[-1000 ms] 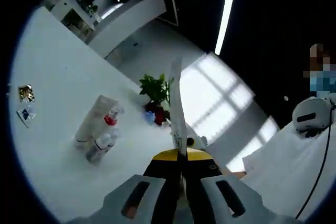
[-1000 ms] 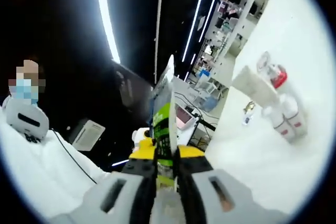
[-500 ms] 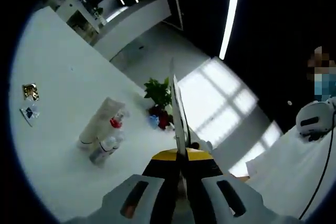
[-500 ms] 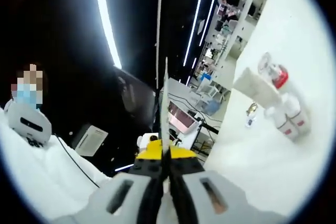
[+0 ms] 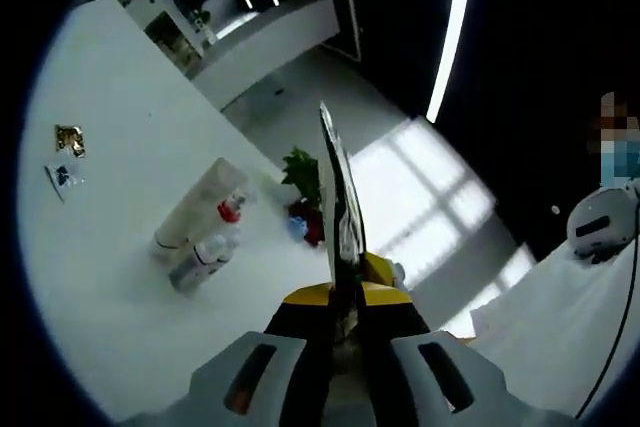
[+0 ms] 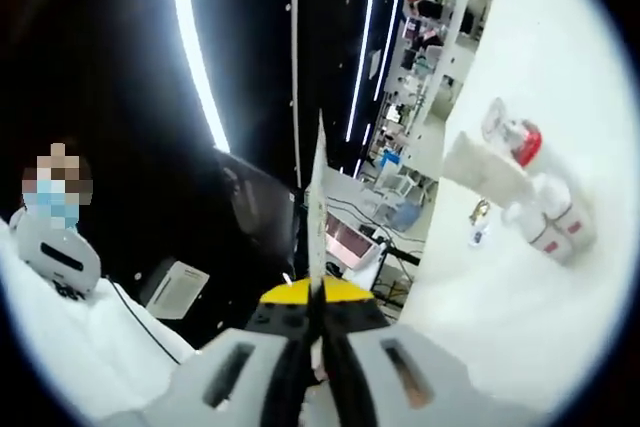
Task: Arrange the skincare products in the storage area until every visible bottle or jar stands upright without overlapping.
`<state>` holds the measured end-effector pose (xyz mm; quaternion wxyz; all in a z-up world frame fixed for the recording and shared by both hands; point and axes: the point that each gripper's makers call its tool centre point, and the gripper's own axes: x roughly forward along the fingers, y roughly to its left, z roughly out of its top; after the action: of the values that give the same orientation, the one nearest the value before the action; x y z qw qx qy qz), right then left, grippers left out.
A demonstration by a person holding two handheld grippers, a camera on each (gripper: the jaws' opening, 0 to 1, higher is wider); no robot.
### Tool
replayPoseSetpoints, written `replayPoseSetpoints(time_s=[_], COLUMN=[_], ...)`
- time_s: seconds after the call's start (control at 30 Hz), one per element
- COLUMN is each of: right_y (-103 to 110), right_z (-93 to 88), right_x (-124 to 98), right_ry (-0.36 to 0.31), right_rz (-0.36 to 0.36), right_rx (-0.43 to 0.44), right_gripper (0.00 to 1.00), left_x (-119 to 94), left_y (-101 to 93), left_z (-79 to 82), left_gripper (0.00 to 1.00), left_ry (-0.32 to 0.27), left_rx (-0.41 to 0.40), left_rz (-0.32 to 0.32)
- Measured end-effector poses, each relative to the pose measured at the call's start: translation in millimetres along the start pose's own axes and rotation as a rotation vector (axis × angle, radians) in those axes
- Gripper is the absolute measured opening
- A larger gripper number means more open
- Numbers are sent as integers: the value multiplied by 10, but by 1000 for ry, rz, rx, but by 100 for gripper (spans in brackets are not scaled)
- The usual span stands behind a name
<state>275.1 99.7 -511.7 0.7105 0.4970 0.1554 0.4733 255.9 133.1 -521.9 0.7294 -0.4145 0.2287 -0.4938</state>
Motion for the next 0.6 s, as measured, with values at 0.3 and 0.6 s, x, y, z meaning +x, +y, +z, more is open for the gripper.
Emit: replayPoseSetpoints(time_s=[0.3, 0.6], right_y=[-43, -100], right_z=[-28, -53], right_x=[43, 75], right_ry=[29, 98], right_rz=[-37, -97], right_rx=[-36, -197], right_gripper=[1, 11], left_x=[-35, -55], left_y=[-13, -64], left_z=[40, 87], left_gripper=[0, 0], left_ry=[-29, -59], left_rx=[-7, -29], left_rz=[11, 6])
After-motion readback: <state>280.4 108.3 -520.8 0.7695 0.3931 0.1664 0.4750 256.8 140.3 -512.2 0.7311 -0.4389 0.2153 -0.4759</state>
